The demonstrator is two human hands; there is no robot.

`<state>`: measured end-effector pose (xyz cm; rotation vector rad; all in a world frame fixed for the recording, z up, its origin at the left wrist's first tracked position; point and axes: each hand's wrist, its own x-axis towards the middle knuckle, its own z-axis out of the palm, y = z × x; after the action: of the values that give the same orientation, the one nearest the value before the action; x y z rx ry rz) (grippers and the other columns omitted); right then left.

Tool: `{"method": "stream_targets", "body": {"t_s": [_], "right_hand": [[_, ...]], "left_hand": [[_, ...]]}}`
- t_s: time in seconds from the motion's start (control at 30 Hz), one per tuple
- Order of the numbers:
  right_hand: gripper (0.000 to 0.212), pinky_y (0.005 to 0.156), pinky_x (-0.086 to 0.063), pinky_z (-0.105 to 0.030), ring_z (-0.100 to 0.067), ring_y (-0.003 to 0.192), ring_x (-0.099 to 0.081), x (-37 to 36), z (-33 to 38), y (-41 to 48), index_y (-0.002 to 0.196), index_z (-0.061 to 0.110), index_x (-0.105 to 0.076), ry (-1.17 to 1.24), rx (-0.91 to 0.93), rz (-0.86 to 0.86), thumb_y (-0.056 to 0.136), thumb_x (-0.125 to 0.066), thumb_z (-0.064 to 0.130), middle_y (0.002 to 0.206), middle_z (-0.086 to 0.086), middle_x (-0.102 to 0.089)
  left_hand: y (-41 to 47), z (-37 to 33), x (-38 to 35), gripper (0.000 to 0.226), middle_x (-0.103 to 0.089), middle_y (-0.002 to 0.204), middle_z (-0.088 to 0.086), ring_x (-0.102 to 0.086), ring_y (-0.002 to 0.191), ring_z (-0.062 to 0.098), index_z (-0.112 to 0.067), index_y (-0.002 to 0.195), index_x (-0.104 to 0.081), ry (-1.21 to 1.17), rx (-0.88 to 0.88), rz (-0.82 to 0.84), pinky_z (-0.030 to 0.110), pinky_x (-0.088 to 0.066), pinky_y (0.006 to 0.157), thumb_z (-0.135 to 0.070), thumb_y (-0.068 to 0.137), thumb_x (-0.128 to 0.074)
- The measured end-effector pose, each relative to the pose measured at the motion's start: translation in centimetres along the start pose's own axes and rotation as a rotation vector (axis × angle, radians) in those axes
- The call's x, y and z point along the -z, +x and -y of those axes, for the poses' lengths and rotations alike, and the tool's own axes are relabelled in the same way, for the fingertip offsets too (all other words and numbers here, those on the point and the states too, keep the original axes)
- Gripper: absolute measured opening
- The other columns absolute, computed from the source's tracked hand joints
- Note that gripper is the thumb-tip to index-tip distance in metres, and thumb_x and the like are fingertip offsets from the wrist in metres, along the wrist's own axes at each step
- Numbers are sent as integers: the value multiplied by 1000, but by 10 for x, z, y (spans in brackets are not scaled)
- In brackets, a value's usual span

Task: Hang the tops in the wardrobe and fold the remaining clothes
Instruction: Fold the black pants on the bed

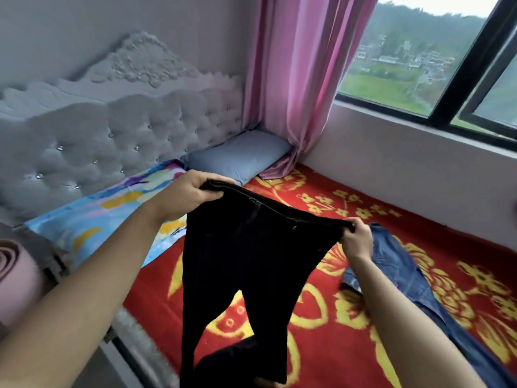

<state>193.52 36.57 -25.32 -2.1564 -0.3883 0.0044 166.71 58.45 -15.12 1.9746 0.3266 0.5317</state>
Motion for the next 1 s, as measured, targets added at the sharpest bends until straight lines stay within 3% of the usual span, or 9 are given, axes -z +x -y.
{"method": "stream_targets", "body": {"t_s": [0.13,0.23,0.43,0.53,0.6,0.73,0.83,0.93,1.0], "right_hand": [[27,90,-39,-35,-37,108,-53,70,64,52,114,10,-61,-27,148,-301,90,-49,10,122,-22,-50],[26,91,-41,-38,-34,104,-56,92,88,72,111,14,-58,56,177,-377,88,-47,12,117,-17,-58],[20,88,-45,-49,-37,92,-62,58,62,63,106,11,-62,40,126,-187,86,-58,13,106,-22,-63],[14,79,-48,-38,-34,86,-66,12,36,41,96,13,-67,-52,51,-57,83,-64,19,89,-15,-70],[12,73,-47,-35,-33,83,-65,-18,31,35,91,13,-66,-177,50,24,83,-65,22,87,-14,-69],[13,68,-47,-36,-34,81,-64,-98,65,44,84,10,-59,-348,74,132,84,-64,22,88,-15,-67],[18,66,-35,-32,-36,88,-58,-179,123,56,83,5,-52,-485,193,195,88,-61,21,94,-21,-61],[23,78,-35,-30,-38,100,-52,-275,206,61,107,2,-54,-392,297,254,91,-56,20,115,-23,-49],[50,97,-33,-32,-39,123,-40,-324,253,59,137,8,-37,-233,307,416,93,-56,25,140,-24,-29]], "left_hand": [[8,-19,-24,40,-70,82,-12,-63,78,1,-7,123,-55,-262,-35,-102,15,-50,81,12,89,-47],[14,-23,-31,36,-71,79,-10,-65,75,1,-12,112,-61,-407,-49,-124,14,-51,72,11,89,-46],[10,43,-37,32,-71,82,-13,-64,80,2,-11,103,-66,-309,71,-193,12,-48,77,12,86,-53],[3,109,-36,26,-67,83,-4,-61,80,13,1,109,-65,-297,270,-310,19,-49,76,10,86,-56],[-2,143,-29,24,-64,82,-6,-62,74,8,3,107,-65,-303,352,-373,17,-49,72,10,85,-58],[-2,198,15,26,-66,86,1,-62,77,12,-4,106,-66,-357,411,-395,16,-50,73,10,84,-59],[5,238,69,26,-66,83,4,-61,75,16,-2,104,-65,-449,455,-505,20,-51,75,11,84,-58],[23,278,140,24,-69,73,-4,-64,66,7,-3,102,-64,-592,490,-674,17,-53,70,11,84,-56],[42,300,186,23,-70,68,-10,-64,66,3,-9,102,-63,-621,497,-852,17,-54,70,6,86,-57]]}}
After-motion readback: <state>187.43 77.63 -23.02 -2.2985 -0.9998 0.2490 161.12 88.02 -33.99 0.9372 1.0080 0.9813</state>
